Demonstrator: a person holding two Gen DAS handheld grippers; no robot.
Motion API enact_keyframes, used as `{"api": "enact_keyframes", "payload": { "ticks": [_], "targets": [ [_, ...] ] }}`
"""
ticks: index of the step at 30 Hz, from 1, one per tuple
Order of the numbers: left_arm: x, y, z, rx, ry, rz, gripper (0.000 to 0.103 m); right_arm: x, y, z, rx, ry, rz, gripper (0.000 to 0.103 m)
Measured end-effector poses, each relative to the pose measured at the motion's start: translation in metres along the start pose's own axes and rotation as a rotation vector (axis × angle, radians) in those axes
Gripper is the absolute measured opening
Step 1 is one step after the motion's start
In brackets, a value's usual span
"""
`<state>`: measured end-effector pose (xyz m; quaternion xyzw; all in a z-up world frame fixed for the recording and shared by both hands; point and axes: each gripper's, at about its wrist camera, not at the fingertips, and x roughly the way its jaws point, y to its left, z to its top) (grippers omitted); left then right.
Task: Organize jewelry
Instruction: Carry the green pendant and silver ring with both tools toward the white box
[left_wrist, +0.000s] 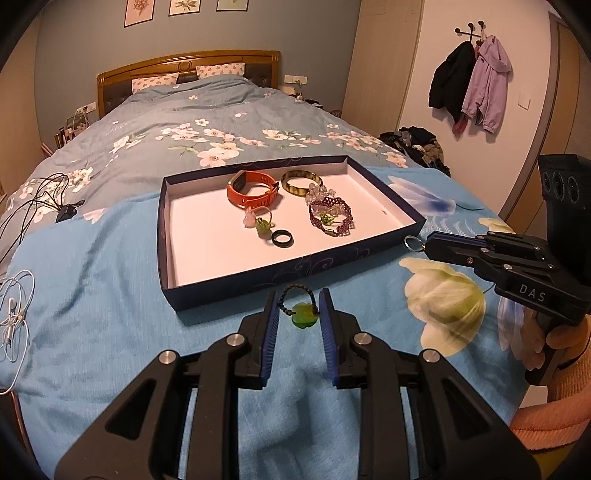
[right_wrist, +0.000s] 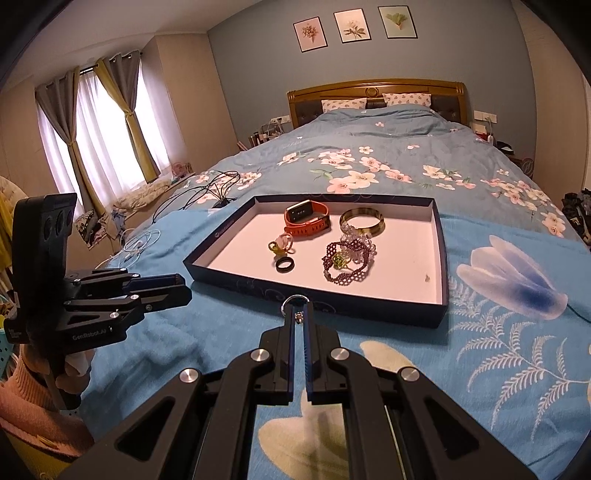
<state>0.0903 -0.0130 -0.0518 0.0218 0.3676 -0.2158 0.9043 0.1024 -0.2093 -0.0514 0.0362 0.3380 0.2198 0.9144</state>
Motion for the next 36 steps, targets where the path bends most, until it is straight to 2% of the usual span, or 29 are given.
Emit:
{"api": "enact_keyframes", "payload": {
  "ticks": [36],
  "targets": [
    [-0.001, 0.001, 0.021, 0.009, -0.046, 0.006, 0.022, 0.005, -0.002, 0.016, -0.021, -0.022, -0.017, 0.003]
  ]
}}
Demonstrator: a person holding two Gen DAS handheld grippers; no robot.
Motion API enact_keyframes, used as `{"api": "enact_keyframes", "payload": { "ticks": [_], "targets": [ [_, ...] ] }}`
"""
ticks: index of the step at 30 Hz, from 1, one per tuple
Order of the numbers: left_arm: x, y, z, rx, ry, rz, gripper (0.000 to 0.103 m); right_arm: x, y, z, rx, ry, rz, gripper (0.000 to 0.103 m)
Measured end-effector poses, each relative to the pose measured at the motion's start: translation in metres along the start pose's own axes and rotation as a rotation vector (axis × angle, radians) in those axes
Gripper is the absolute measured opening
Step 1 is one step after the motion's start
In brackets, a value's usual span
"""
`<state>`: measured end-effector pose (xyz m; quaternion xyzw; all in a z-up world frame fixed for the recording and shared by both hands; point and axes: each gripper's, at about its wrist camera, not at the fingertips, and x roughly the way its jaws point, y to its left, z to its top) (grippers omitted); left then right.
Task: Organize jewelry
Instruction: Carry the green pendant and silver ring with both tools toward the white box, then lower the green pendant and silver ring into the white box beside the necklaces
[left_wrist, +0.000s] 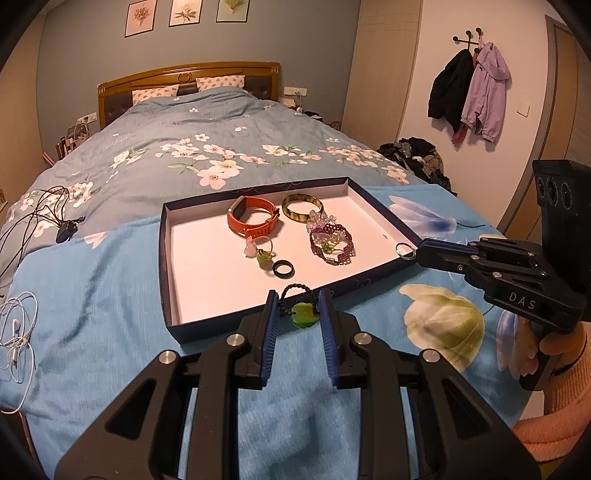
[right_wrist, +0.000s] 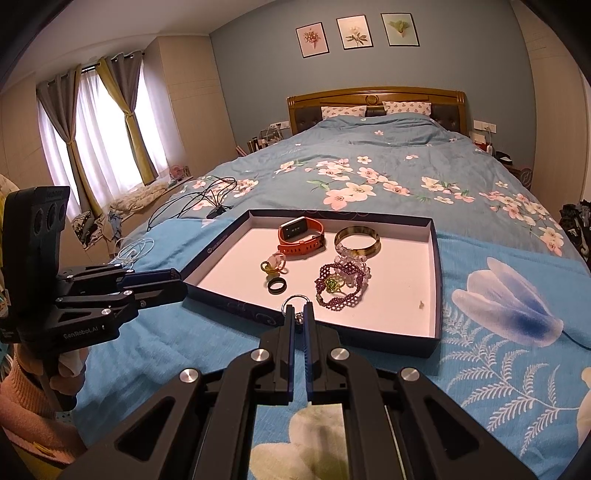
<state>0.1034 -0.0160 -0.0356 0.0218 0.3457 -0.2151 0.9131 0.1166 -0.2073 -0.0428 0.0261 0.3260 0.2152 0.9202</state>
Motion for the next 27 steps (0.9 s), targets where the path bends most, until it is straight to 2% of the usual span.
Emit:
{"api": "enact_keyframes", "payload": {
  "ticks": [27],
  "targets": [
    [0.002, 0.003, 0.015, 0.004, -0.016, 0.006, 0.022, 0.003, 0.002, 0.013, -0.024, -0.012, 0.002, 0.003]
  ]
}}
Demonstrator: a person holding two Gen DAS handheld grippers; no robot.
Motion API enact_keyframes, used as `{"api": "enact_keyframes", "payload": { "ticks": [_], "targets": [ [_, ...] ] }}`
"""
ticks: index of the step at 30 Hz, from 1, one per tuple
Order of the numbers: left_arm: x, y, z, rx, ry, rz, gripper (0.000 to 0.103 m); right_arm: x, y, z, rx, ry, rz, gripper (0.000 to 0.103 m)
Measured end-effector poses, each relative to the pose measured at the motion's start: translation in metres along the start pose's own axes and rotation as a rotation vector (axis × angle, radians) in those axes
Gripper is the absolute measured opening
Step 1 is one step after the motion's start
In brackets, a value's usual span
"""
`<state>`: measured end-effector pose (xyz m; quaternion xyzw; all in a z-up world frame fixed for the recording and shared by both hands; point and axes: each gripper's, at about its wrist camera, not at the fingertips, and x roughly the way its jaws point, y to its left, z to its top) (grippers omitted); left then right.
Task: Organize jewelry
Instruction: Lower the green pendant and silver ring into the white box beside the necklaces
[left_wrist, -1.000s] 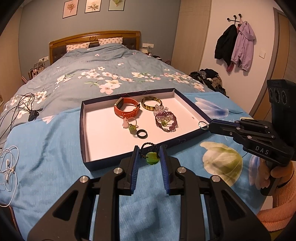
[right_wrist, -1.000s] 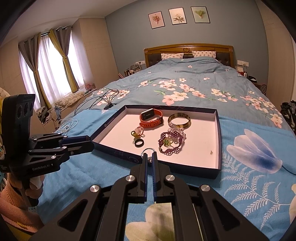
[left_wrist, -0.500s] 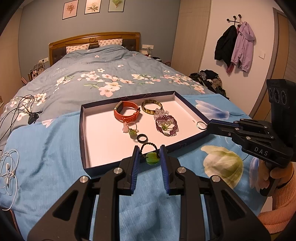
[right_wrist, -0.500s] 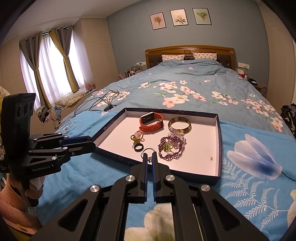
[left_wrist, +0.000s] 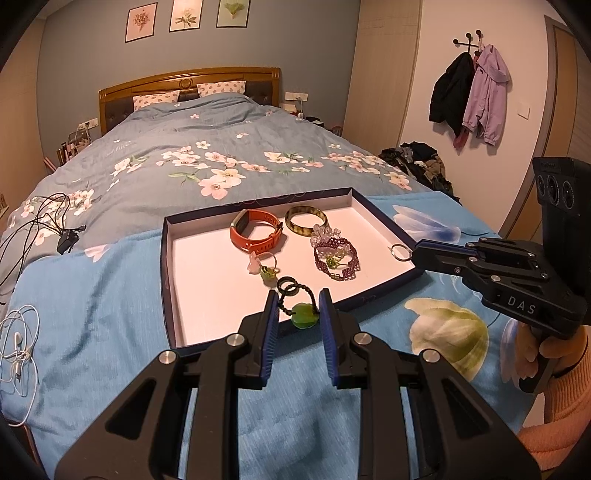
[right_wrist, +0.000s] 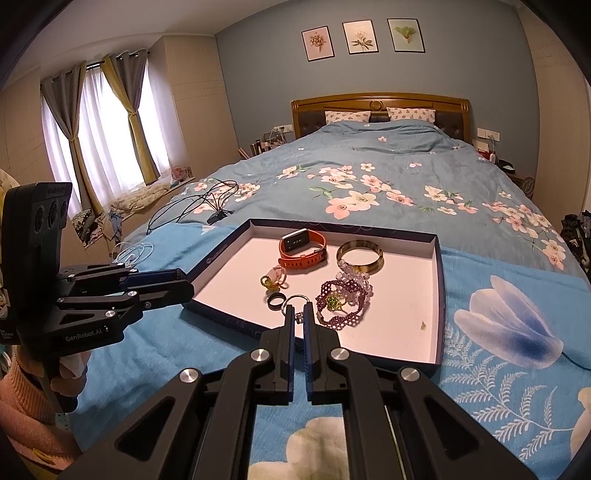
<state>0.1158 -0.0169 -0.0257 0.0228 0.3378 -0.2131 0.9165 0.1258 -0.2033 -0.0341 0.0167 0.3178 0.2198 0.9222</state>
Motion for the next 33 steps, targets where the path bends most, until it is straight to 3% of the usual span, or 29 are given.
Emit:
{"api": "enact_keyframes", "payload": {
  "ticks": [33],
  "targets": [
    [0.012, 0.001, 0.014, 0.007, -0.006, 0.01, 0.022, 0.013, -0.009, 0.017, 0.003, -0.007, 0.002, 0.003]
  ]
}}
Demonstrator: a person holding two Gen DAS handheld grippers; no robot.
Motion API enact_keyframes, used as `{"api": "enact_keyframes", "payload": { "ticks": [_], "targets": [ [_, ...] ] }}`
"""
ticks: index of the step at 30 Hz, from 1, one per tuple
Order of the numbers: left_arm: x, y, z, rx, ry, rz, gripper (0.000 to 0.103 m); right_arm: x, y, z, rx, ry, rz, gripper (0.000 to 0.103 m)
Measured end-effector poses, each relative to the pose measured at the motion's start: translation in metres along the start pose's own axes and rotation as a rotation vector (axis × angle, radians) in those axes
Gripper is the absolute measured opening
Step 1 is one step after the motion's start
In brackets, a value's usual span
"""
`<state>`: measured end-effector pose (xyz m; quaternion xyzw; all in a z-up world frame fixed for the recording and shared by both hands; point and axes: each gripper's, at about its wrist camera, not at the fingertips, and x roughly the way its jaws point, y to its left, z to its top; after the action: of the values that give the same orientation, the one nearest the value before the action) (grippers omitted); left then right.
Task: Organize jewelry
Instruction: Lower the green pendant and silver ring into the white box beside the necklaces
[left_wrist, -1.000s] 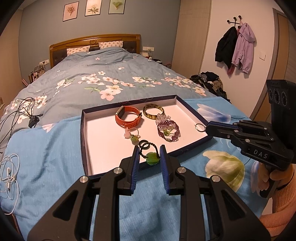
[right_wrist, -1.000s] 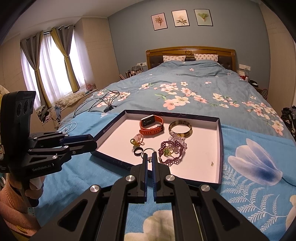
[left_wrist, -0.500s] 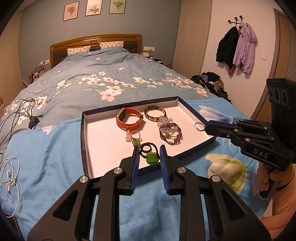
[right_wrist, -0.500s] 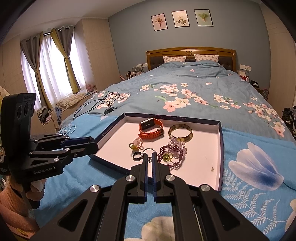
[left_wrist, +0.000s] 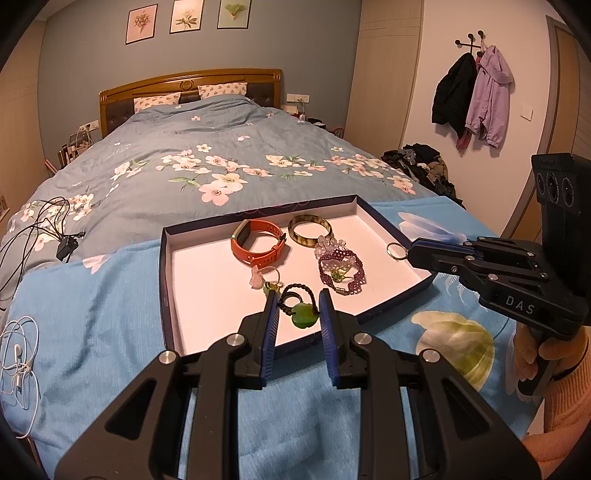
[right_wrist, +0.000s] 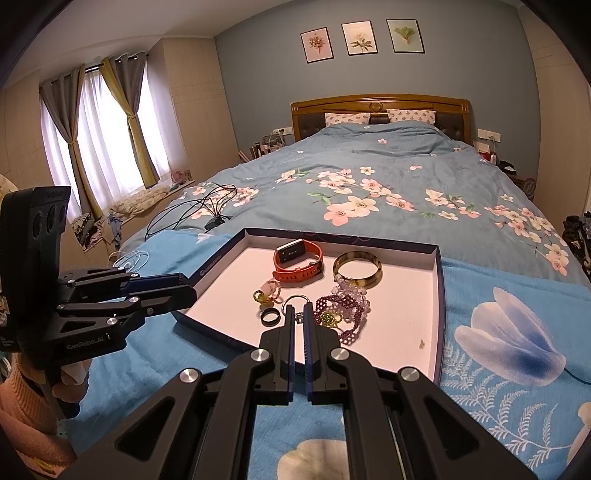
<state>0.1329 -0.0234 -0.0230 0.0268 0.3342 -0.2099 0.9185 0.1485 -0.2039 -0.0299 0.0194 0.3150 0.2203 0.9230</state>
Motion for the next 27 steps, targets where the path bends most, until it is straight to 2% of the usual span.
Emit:
{"api": "enact_keyframes", "payload": {
  "ticks": [27],
  "targets": [
    [0.021, 0.003, 0.011, -0.006, -0.003, 0.023, 0.022, 0.018, -0.011, 0.001, 0.016, 0.023, -0.008, 0.003]
  ]
}}
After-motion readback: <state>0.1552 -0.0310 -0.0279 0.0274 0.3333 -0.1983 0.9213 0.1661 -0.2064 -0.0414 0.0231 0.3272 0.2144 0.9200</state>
